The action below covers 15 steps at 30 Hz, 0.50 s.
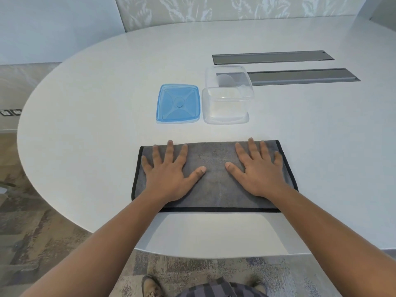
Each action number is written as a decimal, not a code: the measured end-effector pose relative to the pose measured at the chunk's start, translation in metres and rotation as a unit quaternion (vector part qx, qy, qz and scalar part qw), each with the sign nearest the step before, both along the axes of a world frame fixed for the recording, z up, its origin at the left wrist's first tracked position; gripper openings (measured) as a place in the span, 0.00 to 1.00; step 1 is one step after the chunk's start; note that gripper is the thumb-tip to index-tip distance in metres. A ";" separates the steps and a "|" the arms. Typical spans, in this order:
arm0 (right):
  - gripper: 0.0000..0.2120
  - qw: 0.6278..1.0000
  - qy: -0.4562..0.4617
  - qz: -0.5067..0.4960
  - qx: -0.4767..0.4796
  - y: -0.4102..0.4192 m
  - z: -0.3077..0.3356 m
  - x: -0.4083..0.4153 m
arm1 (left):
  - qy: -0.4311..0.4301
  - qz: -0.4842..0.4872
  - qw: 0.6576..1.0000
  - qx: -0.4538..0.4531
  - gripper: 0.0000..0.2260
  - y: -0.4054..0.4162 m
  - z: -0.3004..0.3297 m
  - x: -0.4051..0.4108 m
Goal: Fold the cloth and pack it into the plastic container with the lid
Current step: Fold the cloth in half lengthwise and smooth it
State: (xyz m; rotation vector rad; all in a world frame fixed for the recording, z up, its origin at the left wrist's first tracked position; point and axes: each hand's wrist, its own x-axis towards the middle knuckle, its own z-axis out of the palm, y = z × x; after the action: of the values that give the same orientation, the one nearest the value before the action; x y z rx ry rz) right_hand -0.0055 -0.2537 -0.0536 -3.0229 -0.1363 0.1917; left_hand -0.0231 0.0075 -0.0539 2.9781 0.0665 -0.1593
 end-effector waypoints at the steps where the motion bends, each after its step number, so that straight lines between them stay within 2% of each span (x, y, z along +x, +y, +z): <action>1: 0.44 1.000 0.000 -0.007 0.001 -0.006 0.000 0.002 | 0.000 0.002 1.000 -0.001 0.47 0.005 -0.001 0.001; 5: 0.45 1.000 -0.010 -0.008 0.010 -0.022 0.002 0.006 | 0.002 0.016 1.000 -0.009 0.46 0.020 0.001 0.006; 7: 0.43 1.000 -0.010 -0.002 0.013 -0.023 0.006 0.006 | 0.010 0.032 0.998 -0.046 0.44 0.026 0.003 0.010; 9: 0.40 0.998 -0.055 0.009 0.035 -0.015 0.013 0.003 | 0.019 0.070 0.994 -0.086 0.41 0.033 0.010 0.016; 11: 0.35 0.982 -0.136 0.030 0.131 0.004 0.022 -0.003 | 0.021 0.105 0.990 -0.092 0.36 0.040 0.016 0.021; 12: 0.33 0.965 -0.147 0.037 0.215 0.018 0.027 -0.006 | 0.015 0.119 0.989 -0.087 0.35 0.043 0.019 0.023; 15: 0.32 0.870 -0.037 0.027 0.491 0.068 0.040 -0.020 | -0.017 0.153 0.982 -0.113 0.37 0.053 0.029 0.024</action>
State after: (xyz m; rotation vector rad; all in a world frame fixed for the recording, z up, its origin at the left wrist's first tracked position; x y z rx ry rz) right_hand -0.0255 -0.1854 -0.0134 -2.0037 -0.2365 -0.0069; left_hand 0.0011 0.0604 -0.0245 2.7010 0.4654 -0.0729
